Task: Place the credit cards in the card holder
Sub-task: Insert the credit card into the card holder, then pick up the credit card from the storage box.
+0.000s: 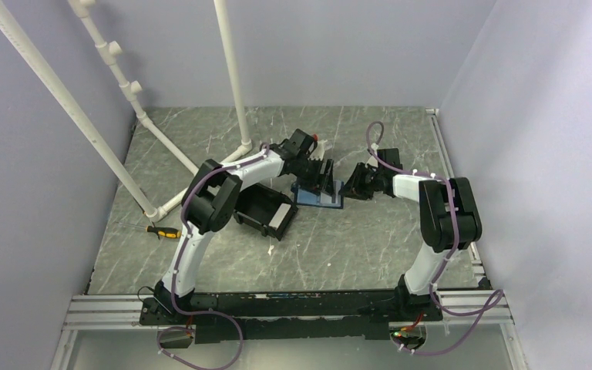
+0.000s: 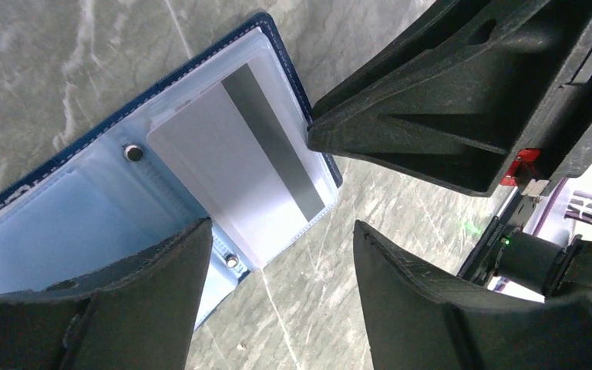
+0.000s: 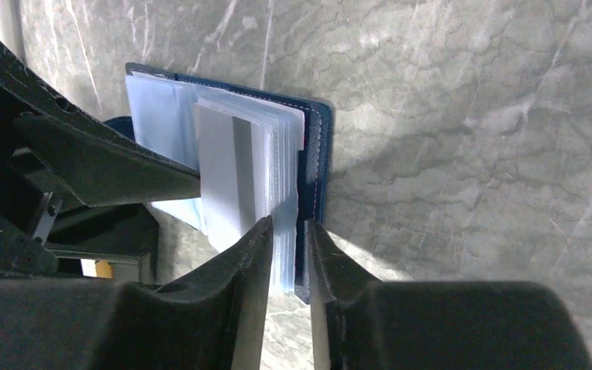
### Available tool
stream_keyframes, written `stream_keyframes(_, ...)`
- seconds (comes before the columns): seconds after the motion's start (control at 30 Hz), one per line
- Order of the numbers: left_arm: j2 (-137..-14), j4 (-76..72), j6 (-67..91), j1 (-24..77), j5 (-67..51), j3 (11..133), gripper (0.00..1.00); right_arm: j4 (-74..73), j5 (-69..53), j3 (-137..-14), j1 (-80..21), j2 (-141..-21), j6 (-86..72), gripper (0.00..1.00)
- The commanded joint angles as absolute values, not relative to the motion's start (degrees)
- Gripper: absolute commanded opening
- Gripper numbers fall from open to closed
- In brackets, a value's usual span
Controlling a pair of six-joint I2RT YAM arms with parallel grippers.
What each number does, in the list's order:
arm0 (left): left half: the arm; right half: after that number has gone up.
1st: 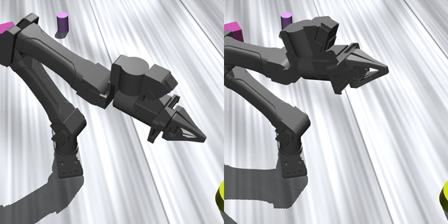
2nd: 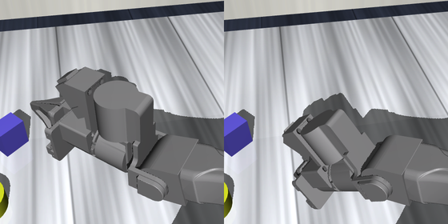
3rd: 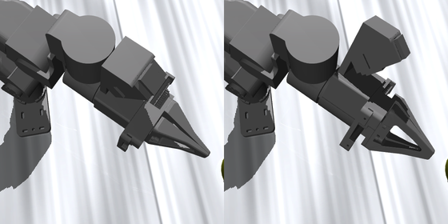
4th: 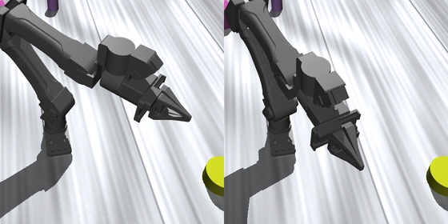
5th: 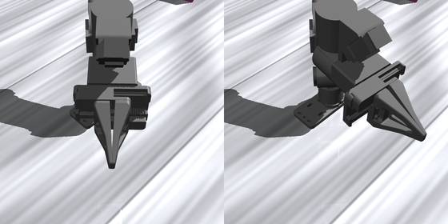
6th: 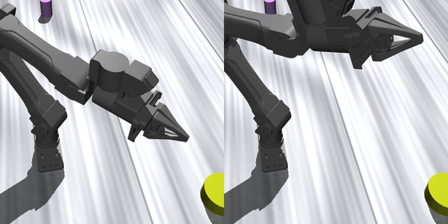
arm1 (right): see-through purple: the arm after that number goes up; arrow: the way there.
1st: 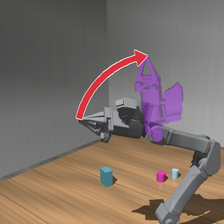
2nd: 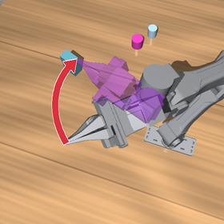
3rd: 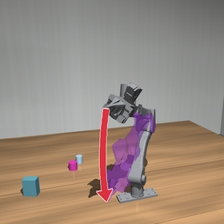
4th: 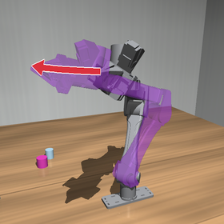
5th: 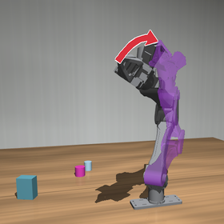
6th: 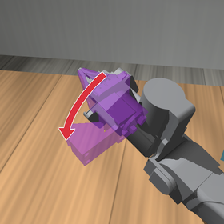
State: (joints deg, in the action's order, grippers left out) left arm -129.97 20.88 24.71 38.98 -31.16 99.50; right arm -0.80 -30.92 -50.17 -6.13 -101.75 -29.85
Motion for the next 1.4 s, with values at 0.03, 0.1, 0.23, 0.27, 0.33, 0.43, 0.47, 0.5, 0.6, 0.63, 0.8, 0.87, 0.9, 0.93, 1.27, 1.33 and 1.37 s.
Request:
stream_keyframes(0.03,-125.1,26.0,24.1,39.1,-33.8,104.0,0.74,-6.1,-25.6,-50.9,-6.2,-97.8,-24.9,0.35)
stream_keyframes(0.1,-123.3,29.3,23.0,38.8,-34.1,105.8,0.75,-8.2,-24.3,-50.8,-6.3,-95.7,-23.1,0.42)
stream_keyframes(0.23,-116.4,32.0,22.4,37.4,-35.7,104.3,0.82,-14.1,-20.8,-50.4,-6.9,-88.3,-21.2,0.54)
stream_keyframes(0.27,-114.7,33.7,21.9,36.9,-36.2,104.0,0.85,-15.3,-19.2,-50.0,-7.4,-86.3,-20.9,0.57)
stream_keyframes(0.33,-110.8,35.9,20.5,36.3,-36.1,102.6,0.87,-17.4,-18.4,-49.6,-8.7,-82.7,-21.2,0.59)
stream_keyframes(0.43,-103.3,36.7,19.7,35.4,-35.4,97.0,0.87,-14.0,-25.8,-46.9,-13.2,-78.7,-26.1,0.61)
stream_keyframes(0.47,-100.7,36.8,19.6,35.1,-34.8,95.0,0.87,-10.2,-29.7,-45.2,-14.9,-78.0,-29.2,0.61)
stream_keyframes(0.5,-98.1,37.0,19.6,34.9,-33.7,93.1,0.87,-5.3,-33.7,-43.0,-16.5,-77.7,-33.4,0.61)
stream_keyframes(0.6,-91.7,39.1,18.8,34.6,-29.4,88.7,0.87,12.2,-37.6,-37.0,-22.5,-77.5,-45.6,0.62)
stream_keyframes(0.63,-89.8,39.9,18.5,34.6,-28.1,87.5,0.87,15.5,-36.8,-36.1,-24.8,-77.9,-47.9,0.62)
stream_keyframes(0.8,-81.7,43.7,17.6,34.3,-22.9,80.5,0.88,27.6,-31.5,-31.8,-32.0,-82.8,-55.8,0.62)
stream_keyframes(0.87,-78.8,43.7,17.2,34.0,-22.3,77.5,0.88,29.5,-29.9,-31.1,-33.1,-84.6,-56.2,0.61)
stream_keyframes(0.9,-77.2,43.5,17.2,33.8,-21.9,76.2,0.88,29.1,-29.5,-31.4,-33.3,-86.2,-56.0,0.58)
stream_keyframes(0.93,-76.0,43.5,17.4,33.3,-21.8,75.3,0.88,29.0,-29.6,-31.7,-33.4,-87.6,-56.0,0.55)
stream_keyframes(1.27,-69.9,45.2,18.1,32.7,-21.6,73.7,0.89,34.5,-29.7,-32.8,-33.5,-96.3,-58.7,0.3)
stream_keyframes(1.33,-69.8,45.7,17.6,32.7,-21.5,74.0,0.88,33.0,-29.5,-34.1,-33.8,-96.9,-57.9,0.28)
stream_keyframes(1.37,-69.7,45.6,17.6,32.6,-21.5,74.0,0.88,32.7,-29.5,-34.5,-33.8,-97.3,-57.8,0.28)
